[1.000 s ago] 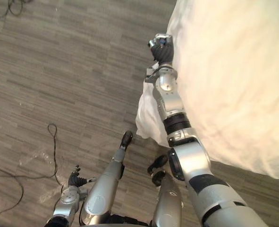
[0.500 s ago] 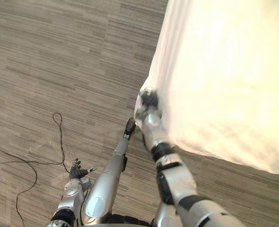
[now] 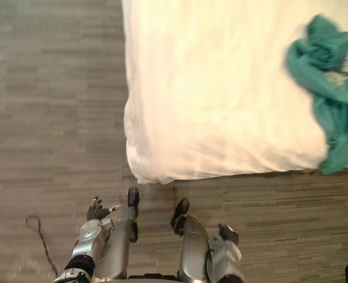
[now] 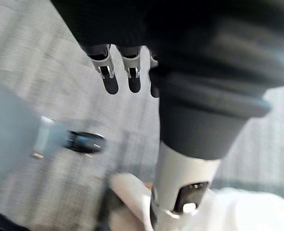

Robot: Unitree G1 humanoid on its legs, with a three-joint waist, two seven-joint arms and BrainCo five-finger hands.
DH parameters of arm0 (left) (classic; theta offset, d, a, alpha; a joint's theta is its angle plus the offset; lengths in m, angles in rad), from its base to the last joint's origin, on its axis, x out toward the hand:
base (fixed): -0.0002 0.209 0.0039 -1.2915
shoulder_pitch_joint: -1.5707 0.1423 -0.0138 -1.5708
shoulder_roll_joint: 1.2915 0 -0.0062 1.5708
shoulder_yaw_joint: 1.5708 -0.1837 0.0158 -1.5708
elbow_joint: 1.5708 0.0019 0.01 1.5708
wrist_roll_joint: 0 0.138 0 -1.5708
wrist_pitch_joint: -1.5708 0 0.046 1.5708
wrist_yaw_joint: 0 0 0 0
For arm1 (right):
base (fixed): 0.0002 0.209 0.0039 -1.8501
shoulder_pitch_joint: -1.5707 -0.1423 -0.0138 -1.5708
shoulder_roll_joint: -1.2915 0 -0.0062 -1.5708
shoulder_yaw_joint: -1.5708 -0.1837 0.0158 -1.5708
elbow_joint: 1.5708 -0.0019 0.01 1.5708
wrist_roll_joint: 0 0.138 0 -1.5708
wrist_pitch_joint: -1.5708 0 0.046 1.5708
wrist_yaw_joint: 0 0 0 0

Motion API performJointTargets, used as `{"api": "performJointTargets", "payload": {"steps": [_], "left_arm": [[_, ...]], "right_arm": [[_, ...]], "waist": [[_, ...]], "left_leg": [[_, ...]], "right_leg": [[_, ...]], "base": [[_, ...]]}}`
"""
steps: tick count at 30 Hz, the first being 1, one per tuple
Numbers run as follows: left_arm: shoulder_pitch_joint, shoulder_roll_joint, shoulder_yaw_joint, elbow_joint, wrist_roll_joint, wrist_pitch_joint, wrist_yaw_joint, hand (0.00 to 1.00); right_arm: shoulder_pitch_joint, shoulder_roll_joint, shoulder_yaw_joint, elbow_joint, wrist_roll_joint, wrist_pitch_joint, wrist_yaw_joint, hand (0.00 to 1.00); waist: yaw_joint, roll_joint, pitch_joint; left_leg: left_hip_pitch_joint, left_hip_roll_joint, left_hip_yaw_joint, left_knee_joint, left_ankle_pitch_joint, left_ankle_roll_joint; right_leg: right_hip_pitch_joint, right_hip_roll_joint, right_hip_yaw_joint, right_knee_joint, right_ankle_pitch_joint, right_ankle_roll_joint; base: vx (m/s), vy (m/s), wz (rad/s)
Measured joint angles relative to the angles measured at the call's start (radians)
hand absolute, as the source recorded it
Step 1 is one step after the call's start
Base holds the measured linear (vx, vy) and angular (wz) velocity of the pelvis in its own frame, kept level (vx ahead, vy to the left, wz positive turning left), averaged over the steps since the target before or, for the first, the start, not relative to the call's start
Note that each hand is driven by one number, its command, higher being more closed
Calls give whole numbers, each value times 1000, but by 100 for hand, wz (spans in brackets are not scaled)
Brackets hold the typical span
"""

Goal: Tidy the bed and pick cloth on bed and put in laundry

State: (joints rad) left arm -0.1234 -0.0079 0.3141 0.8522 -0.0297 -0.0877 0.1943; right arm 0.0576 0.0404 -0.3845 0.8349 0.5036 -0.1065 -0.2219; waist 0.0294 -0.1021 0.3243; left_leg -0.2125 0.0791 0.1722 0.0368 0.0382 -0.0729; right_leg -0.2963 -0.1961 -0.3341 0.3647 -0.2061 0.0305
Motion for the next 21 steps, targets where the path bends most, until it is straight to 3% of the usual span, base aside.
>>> {"api": "performJointTargets", "payload": {"steps": [5,8,11,13,15,18,21], "left_arm": [[42,25,-2,38,9,20,-24,0],[84,32,-66,38,23,20,-27,0],[130,30,-90,40,56,25,-25,0],[141,33,-116,64,65,29,-22,0],[146,32,-165,113,95,41,-22,0],[143,34,-212,123,100,43,-23,0],[137,39,-234,124,100,41,-22,0]], "right_arm": [[26,-22,-130,-193,3,12,-29,100],[26,-76,-149,-481,-28,8,-93,100],[-16,-97,-139,-708,-179,-19,-172,100],[-69,-100,-98,-739,-241,-38,-206,100],[-138,-102,39,-734,-247,-41,-210,100],[-220,-99,242,-728,-233,-44,-131,100],[-356,-83,348,-671,-103,-85,-43,100]], "waist": [[-17,30,-102],[-24,64,-133],[-39,72,-161],[-41,71,-167],[-43,80,-171],[-38,100,-175],[-23,121,-171]], "left_leg": [[91,25,73,-7,-36,-11],[137,28,96,-21,-58,-6],[163,26,95,-35,-67,-7],[170,26,92,-35,-67,-8],[187,21,92,-35,-66,-7],[192,10,85,-35,-58,3],[172,1,57,-30,-50,12]], "right_leg": [[74,34,46,-52,9,11],[119,46,61,-90,13,18],[150,51,66,-115,13,19],[166,54,65,-129,20,24],[195,55,67,-162,37,28],[229,55,65,-219,66,37],[234,50,60,-257,92,40]], "base": [[96,-22,-41],[85,20,-21],[103,7,-2],[113,8,1],[97,25,-6],[60,35,2],[16,21,10]]}}
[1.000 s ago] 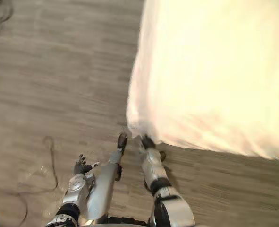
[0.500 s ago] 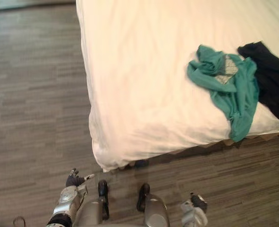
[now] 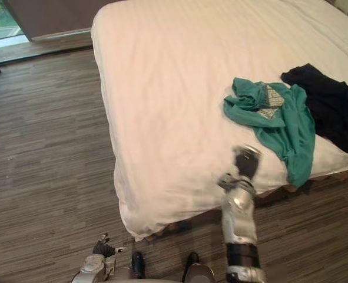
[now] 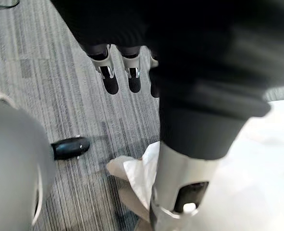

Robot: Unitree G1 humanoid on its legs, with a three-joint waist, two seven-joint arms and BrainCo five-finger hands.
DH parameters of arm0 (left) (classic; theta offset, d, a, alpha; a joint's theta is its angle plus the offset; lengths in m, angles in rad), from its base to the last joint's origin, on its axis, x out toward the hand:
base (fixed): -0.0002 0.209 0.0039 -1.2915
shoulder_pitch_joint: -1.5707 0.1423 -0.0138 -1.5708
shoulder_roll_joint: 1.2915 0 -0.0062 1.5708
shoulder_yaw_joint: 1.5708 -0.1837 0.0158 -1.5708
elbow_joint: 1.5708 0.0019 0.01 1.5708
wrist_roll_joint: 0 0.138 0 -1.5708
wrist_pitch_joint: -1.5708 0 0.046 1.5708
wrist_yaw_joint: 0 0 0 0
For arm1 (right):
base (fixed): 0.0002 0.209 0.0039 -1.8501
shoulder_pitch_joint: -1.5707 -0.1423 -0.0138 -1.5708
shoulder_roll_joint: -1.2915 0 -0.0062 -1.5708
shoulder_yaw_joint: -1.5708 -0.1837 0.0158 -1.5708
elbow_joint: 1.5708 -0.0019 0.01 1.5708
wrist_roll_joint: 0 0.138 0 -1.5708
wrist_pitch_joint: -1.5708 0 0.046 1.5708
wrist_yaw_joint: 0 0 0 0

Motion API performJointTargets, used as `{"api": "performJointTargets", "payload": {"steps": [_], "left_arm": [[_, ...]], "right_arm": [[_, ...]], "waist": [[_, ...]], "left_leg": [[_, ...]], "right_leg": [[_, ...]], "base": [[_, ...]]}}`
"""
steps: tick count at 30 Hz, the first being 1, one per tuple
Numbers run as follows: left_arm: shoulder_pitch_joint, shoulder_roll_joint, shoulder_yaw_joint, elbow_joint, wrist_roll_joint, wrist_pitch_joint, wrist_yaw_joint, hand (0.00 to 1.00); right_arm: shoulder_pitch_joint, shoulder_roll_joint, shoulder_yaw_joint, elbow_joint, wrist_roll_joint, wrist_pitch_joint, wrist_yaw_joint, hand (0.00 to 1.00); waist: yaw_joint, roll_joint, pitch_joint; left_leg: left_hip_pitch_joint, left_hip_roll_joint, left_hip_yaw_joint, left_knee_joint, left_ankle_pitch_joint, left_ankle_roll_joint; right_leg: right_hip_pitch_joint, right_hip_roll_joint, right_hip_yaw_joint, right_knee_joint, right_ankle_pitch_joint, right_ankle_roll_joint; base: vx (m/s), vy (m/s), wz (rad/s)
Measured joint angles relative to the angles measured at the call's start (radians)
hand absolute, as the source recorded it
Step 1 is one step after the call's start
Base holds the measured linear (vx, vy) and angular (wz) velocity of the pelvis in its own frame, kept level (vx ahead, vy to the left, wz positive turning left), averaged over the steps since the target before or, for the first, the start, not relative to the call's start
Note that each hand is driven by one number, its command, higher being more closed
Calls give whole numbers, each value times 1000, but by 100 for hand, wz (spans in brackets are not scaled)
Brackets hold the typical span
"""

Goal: Tidy the bed and pick cloth on bed and put in laundry

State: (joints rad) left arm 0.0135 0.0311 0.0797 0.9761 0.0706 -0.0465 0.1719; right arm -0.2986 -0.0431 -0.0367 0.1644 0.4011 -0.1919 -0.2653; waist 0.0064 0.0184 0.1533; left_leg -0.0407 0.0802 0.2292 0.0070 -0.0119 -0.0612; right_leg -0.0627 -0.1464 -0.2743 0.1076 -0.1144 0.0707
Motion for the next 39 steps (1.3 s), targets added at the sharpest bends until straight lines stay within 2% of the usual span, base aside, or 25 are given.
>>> {"api": "performJointTargets", "payload": {"steps": [2,3,4,5,6,9,13,14,17,20,22,27,29,30,31,32,35,36,39], "left_arm": [[-15,-1,-3,1,-1,0,0,0],[-19,0,-3,1,-2,-1,1,0],[-32,2,-2,2,-3,-2,2,0],[-37,1,-2,1,-7,-6,2,0],[-38,-7,8,-11,-23,-16,4,0],[-43,-13,28,-47,-46,-39,5,0],[-49,-15,60,-60,-60,-59,1,0],[-53,-15,66,-67,-61,-65,-1,0],[-69,-22,98,-63,-65,-68,-8,0],[-71,-43,169,-62,-133,-73,-23,0],[-75,-60,250,-62,-186,-73,-35,0],[-110,-65,385,-71,-253,-75,-44,0],[-119,-70,398,-91,-257,-77,-45,0],[-125,-73,400,-93,-257,-78,-45,0],[-128,-74,400,-92,-257,-78,-45,0],[-132,-77,400,-91,-258,-78,-44,0],[-139,-78,393,-91,-260,-78,-43,0],[-143,-82,382,-92,-258,-85,-43,0],[-145,-83,339,-91,-255,-94,-41,0]], "right_arm": [[-129,4,42,61,140,-36,48,100],[-166,5,53,81,176,-41,59,100],[-261,4,66,127,271,-57,89,100],[-297,4,68,142,317,-63,106,100],[-356,5,69,165,420,-72,139,100],[-373,18,62,177,535,-81,164,100],[-324,44,7,198,588,-110,169,100],[-317,36,-14,178,590,-125,200,100],[-346,26,-52,142,565,-132,225,100],[-349,24,-126,87,533,-132,225,100],[-348,23,-191,33,516,-132,225,100],[-298,2,-350,-24,488,-144,222,100],[-242,-28,-441,49,488,-139,166,100],[-192,-60,-502,162,491,-126,125,100],[-168,-71,-516,204,491,-120,111,100],[-96,-96,-545,275,492,-106,87,100],[67,-95,-551,304,476,-75,77,100],[127,-97,-547,305,447,-64,78,0],[250,-93,-501,310,359,-51,81,0]], "waist": [[13,20,36],[18,25,51],[38,36,93],[42,42,112],[51,61,148],[69,88,213],[69,97,247],[67,102,260],[64,102,269],[60,99,276],[56,87,284],[35,20,318],[28,0,324],[23,-4,330],[22,-2,334],[7,3,341],[-26,2,344],[-35,5,346],[-55,5,347]], "left_leg": [[-22,-2,-23,6,3,4],[-29,-2,-24,10,3,4],[-59,-7,-27,20,13,10],[-74,-10,-29,24,19,12],[-113,-12,-38,33,27,15],[-157,-18,-43,32,48,13],[-237,-26,-18,31,49,12],[-277,-29,-4,30,49,12],[-335,-31,34,27,61,14],[-375,-27,50,25,69,13],[-404,-23,69,25,77,21],[-428,-18,126,31,76,26],[-434,-16,150,30,73,29],[-433,-16,165,30,68,31],[-432,-16,173,31,65,33],[-430,-16,189,31,58,33],[-397,-11,233,37,36,30],[-367,-5,233,49,24,26],[-281,8,221,85,-1,23]], "right_leg": [[-8,-1,-11,-6,14,0],[-12,-2,-12,-5,15,0],[-42,-9,-12,8,17,0],[-56,-14,-12,16,17,0],[-100,-20,-14,40,16,0],[-175,-37,-10,105,8,-10],[-332,-63,21,233,-30,-16],[-405,-68,48,272,-35,-18],[-498,-69,82,295,-37,-19],[-550,-61,99,300,-29,-25],[-586,-49,121,292,-11,-27],[-621,-25,180,249,39,-29],[-629,-13,206,227,60,-27],[-630,-9,220,211,70,-25],[-630,-8,226,207,74,-25],[-634,-3,244,199,81,-23],[-623,7,281,193,90,-18],[-590,11,283,193,89,-18],[-488,9,261,210,66,-27]], "base": [[-35,31,21],[-98,34,17],[-123,20,10],[-173,19,18],[-141,14,16],[-112,7,5],[-129,-3,-14],[-136,-11,-26],[-145,-23,-30],[-104,-30,-13],[-57,-7,-16],[-11,25,-31],[18,45,-39],[30,39,-33],[56,46,-41],[71,35,-49],[90,9,-52],[92,-11,-36],[40,-9,4]]}}
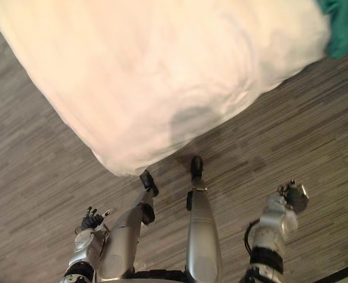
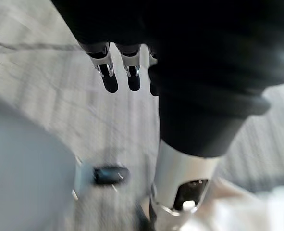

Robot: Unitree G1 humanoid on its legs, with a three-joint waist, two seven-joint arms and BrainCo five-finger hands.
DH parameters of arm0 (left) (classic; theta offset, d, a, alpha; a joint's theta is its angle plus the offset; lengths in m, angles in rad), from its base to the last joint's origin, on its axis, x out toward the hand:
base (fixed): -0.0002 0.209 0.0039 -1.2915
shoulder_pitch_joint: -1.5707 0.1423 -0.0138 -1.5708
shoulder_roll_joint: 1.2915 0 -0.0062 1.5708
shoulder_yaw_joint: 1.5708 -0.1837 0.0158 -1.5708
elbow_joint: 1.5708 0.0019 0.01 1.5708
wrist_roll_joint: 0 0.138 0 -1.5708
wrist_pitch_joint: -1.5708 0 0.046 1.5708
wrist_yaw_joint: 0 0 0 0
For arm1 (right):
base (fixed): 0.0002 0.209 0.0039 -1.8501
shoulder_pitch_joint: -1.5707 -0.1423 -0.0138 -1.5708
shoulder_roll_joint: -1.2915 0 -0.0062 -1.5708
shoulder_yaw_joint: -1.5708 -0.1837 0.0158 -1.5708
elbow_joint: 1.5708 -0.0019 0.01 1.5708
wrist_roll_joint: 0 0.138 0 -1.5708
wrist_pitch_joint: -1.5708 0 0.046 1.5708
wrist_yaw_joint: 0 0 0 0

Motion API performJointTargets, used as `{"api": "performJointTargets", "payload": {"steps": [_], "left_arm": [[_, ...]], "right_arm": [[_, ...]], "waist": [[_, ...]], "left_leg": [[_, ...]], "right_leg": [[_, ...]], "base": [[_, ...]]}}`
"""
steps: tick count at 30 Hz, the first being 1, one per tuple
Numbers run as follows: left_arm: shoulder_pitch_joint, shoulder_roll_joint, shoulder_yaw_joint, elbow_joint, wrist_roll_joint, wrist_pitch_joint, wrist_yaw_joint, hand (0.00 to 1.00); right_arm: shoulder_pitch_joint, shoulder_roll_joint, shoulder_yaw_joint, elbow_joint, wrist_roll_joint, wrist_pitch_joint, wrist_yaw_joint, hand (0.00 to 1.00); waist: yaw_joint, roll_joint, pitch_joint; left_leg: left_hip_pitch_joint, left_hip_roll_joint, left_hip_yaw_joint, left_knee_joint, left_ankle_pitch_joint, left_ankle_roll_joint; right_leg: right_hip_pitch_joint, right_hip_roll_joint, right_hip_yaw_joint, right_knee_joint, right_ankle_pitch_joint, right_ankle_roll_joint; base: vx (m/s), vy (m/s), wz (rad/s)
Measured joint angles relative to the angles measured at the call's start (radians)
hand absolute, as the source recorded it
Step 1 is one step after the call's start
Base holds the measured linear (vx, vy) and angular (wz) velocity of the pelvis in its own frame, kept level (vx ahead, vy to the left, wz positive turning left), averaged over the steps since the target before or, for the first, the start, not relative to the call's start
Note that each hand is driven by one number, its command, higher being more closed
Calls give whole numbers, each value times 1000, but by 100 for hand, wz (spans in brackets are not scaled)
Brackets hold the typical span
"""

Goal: Tidy the bed and pick cloth on bed and put in laundry

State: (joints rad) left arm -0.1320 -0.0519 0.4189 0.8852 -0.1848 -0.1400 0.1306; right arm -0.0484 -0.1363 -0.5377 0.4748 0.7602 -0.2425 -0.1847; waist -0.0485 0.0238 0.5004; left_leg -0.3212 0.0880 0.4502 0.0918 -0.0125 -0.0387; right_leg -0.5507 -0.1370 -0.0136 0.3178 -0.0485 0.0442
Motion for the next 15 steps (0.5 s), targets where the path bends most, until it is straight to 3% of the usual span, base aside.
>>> {"api": "performJointTargets", "payload": {"steps": [2,3,5,6,7,8,9,10,11,13,15], "left_arm": [[-2,1,-30,1,1,1,1,0],[-2,5,-31,-1,3,3,4,0],[0,9,-27,0,10,18,9,0],[2,-1,-18,-2,11,25,10,0],[12,2,-6,-7,13,26,14,0],[22,4,-6,-18,19,27,20,0],[49,6,-3,-43,21,30,29,0],[57,6,-3,-59,41,30,31,0],[59,3,-5,-53,55,32,30,0],[75,-8,-39,-34,95,46,30,0],[79,-20,-98,-22,105,48,28,0]], "right_arm": [[78,14,57,51,-76,16,6,0],[94,37,99,101,-117,34,8,0],[92,67,159,149,-170,63,17,0],[88,92,210,163,-223,83,27,0],[87,117,255,184,-280,100,29,0],[88,129,273,203,-312,107,28,0],[87,152,299,240,-369,118,31,0],[86,163,314,268,-413,120,31,0],[83,162,322,278,-437,123,30,0],[91,167,338,329,-499,133,21,0],[96,156,334,375,-541,146,14,0]], "waist": [[-6,-11,-5],[-5,-31,-6],[4,-43,-12],[20,-37,-18],[29,-57,-29],[34,-73,-39],[46,-99,-61],[68,-103,-77],[74,-87,-91],[65,-61,-145],[65,-53,-158]], "left_leg": [[52,1,-29,58,-48,2],[76,2,-43,105,-71,-1],[97,23,-43,143,-90,-7],[110,61,-29,144,-89,-6],[123,72,-18,158,-88,-6],[129,74,-12,164,-89,-7],[126,95,-2,205,-105,-24],[120,128,12,248,-119,-43],[113,154,18,253,-120,-45],[130,193,30,189,-68,-25],[172,201,31,171,-39,-28]], "right_leg": [[51,-25,-33,100,-73,-6],[74,-42,-53,159,-107,-14],[111,-32,-65,153,-113,-17],[135,-22,-102,167,-129,-47],[128,-67,-154,337,-173,-78],[147,-91,-175,375,-191,-64],[196,-113,-212,360,-240,-14],[244,-73,-242,255,-270,-12],[256,-36,-249,204,-256,-26],[306,43,-252,48,-171,-45],[379,69,-256,-34,-131,-48]], "base": [[-23,-41,48],[-78,-87,42],[-73,-98,-9],[32,-117,-39],[99,-128,-37],[172,-152,-28],[72,-242,-45],[12,-258,-61],[-57,-213,-80],[-2,-91,-47],[40,-15,-4]]}}
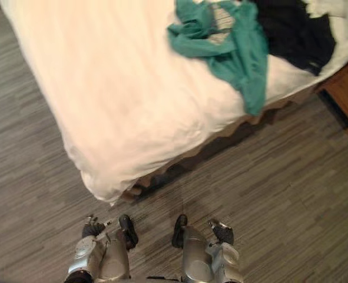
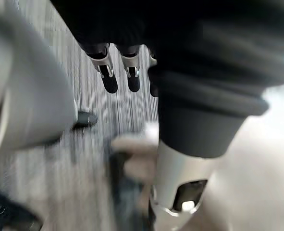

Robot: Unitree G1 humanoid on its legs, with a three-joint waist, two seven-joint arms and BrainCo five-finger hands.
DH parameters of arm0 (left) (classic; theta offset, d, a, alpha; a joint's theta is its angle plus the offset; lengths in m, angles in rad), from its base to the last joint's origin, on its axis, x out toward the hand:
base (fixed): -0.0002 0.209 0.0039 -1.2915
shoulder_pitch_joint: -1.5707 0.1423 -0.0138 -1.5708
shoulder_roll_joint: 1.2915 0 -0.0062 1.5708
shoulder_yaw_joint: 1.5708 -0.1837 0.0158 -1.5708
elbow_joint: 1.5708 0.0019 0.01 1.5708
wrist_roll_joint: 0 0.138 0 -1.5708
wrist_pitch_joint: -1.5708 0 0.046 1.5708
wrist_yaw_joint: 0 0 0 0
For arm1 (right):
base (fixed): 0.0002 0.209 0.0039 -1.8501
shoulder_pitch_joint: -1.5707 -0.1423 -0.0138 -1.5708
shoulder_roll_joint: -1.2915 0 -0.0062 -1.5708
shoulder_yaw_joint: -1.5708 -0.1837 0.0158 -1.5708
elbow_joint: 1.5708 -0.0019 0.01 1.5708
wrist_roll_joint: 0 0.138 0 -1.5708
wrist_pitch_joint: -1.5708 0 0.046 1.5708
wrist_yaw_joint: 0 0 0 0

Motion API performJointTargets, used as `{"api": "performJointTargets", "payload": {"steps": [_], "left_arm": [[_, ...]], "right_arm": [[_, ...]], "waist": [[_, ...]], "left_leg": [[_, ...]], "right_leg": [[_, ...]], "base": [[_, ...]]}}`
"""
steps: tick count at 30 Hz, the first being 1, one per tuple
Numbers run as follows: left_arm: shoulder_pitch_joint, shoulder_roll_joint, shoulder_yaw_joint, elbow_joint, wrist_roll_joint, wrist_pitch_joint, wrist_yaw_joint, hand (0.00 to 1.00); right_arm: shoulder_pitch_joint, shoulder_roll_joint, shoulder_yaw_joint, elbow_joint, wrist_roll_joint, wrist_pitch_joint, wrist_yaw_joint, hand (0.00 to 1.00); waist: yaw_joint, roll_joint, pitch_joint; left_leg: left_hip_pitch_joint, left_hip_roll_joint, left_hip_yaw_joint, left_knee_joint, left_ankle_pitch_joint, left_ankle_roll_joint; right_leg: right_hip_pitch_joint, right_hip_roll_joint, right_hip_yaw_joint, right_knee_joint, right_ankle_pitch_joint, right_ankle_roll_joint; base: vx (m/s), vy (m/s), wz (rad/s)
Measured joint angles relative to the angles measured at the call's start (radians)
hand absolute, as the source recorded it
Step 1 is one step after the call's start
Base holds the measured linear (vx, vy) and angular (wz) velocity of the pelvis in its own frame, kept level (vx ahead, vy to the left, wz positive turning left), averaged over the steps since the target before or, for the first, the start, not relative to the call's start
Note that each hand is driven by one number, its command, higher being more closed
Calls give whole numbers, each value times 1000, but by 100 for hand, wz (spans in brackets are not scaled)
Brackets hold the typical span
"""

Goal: Tidy the bed and pick cloth on bed and put in laundry

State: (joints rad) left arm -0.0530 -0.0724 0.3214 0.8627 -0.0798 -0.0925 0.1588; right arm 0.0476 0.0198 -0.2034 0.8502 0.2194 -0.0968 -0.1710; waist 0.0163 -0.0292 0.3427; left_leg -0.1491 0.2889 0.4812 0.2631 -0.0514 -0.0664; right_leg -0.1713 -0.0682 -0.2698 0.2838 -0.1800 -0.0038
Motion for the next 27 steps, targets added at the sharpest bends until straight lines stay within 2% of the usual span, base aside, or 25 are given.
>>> {"api": "performJointTargets", "payload": {"steps": [4,7,9,10,11,12,14,16,17,18,19,20,21,22,23,24,25,26,27], "left_arm": [[5,2,-58,27,64,4,2,0],[6,3,-86,28,86,11,9,0],[23,2,-83,37,101,21,15,0],[29,2,-83,50,101,21,15,0],[34,2,-87,80,101,23,13,0],[36,3,-88,102,101,23,14,0],[47,8,-102,110,101,24,14,0],[38,36,-136,111,108,23,15,0],[30,53,-161,115,114,25,17,0],[40,54,-166,125,124,26,20,0],[39,57,-170,138,149,25,22,0],[35,57,-171,141,151,25,22,0],[34,45,-172,140,152,28,22,0],[47,41,-177,142,155,29,22,0],[46,42,-183,141,159,32,22,0],[58,46,-184,138,167,37,22,0],[53,52,-182,143,170,39,23,0],[46,62,-174,151,170,42,23,0],[38,52,-170,179,170,44,22,0]], "right_arm": [[5,-9,-6,52,-76,14,-8,0],[5,-26,-23,78,-87,25,-7,0],[8,-33,-54,81,-87,40,-7,0],[12,-34,-64,81,-87,41,-7,0],[25,-40,-72,80,-85,46,-7,0],[26,-42,-76,80,-87,49,-7,0],[28,-41,-74,96,-88,53,-3,0],[32,-16,-74,106,-89,58,0,0],[34,9,-79,109,-88,59,0,0],[41,15,-82,108,-88,60,0,0],[51,22,-82,107,-88,59,0,0],[52,21,-82,106,-88,59,2,0],[42,6,-81,107,-94,59,4,0],[24,-18,-90,106,-100,59,1,0],[25,-22,-90,103,-106,58,0,0],[35,-18,-91,101,-108,58,-1,0],[37,0,-92,109,-107,57,-2,0],[37,0,-89,107,-107,54,-3,0],[28,-16,-97,120,-108,49,-4,0]], "waist": [[6,16,-33],[10,38,-46],[18,63,-61],[19,65,-66],[13,83,-94],[-2,97,-119],[-8,85,-157],[-27,42,-184],[-25,-3,-183],[-23,-17,-189],[-24,-27,-196],[-24,-25,-199],[-19,7,-200],[-23,34,-189],[-26,38,-187],[-24,32,-189],[-22,6,-196],[-23,-2,-190],[-3,56,-204]], "left_leg": [[26,4,-15,46,9,-12],[21,-20,-105,123,-8,-34],[22,-21,-214,262,-98,-33],[23,-23,-251,306,-122,-37],[31,-31,-326,346,-156,-40],[46,-59,-389,319,-197,-49],[82,-95,-418,224,-230,-47],[108,-133,-401,84,-253,-27],[105,-156,-373,81,-244,-21],[109,-165,-350,88,-245,-19],[114,-171,-312,87,-242,-12],[119,-171,-289,77,-237,-3],[142,-142,-229,17,-206,11],[172,-123,-175,-26,-175,10],[190,-120,-152,-38,-170,8],[215,-121,-103,-42,-169,6],[235,-141,-51,-38,-170,5],[237,-154,-51,-46,-174,19],[228,-159,-110,-108,-174,47]], "right_leg": [[81,7,11,-86,51,13],[85,-20,49,-88,77,29],[79,-27,120,-93,97,38],[78,-26,138,-95,103,43],[71,-23,170,-110,118,49],[72,-18,193,-146,148,69],[72,-25,210,-219,187,78],[39,-57,201,-246,227,72],[19,-82,207,-237,277,73],[14,-85,212,-235,289,70],[1,-94,204,-239,290,47],[-4,-103,172,-239,259,28],[-32,-111,78,-200,196,-6],[-77,-130,-19,3,188,-14],[-79,-140,-49,94,173,-24],[-56,-161,-79,208,94,-26],[-59,-158,-77,200,65,-29],[-58,-138,-69,162,71,-24],[-30,-59,-12,8,134,4]], "base": [[6,30,-10],[-3,-10,-47],[89,-30,-100],[49,123,-102],[-32,264,-89],[-94,333,-92],[-75,242,-56],[-130,211,-18],[-192,141,-31],[-197,100,-63],[-124,64,-70],[-104,43,-106],[144,-39,-131],[281,-87,-134],[563,-211,-125],[500,-245,-132],[402,-255,-138],[190,-222,-153],[207,-156,-130]]}}
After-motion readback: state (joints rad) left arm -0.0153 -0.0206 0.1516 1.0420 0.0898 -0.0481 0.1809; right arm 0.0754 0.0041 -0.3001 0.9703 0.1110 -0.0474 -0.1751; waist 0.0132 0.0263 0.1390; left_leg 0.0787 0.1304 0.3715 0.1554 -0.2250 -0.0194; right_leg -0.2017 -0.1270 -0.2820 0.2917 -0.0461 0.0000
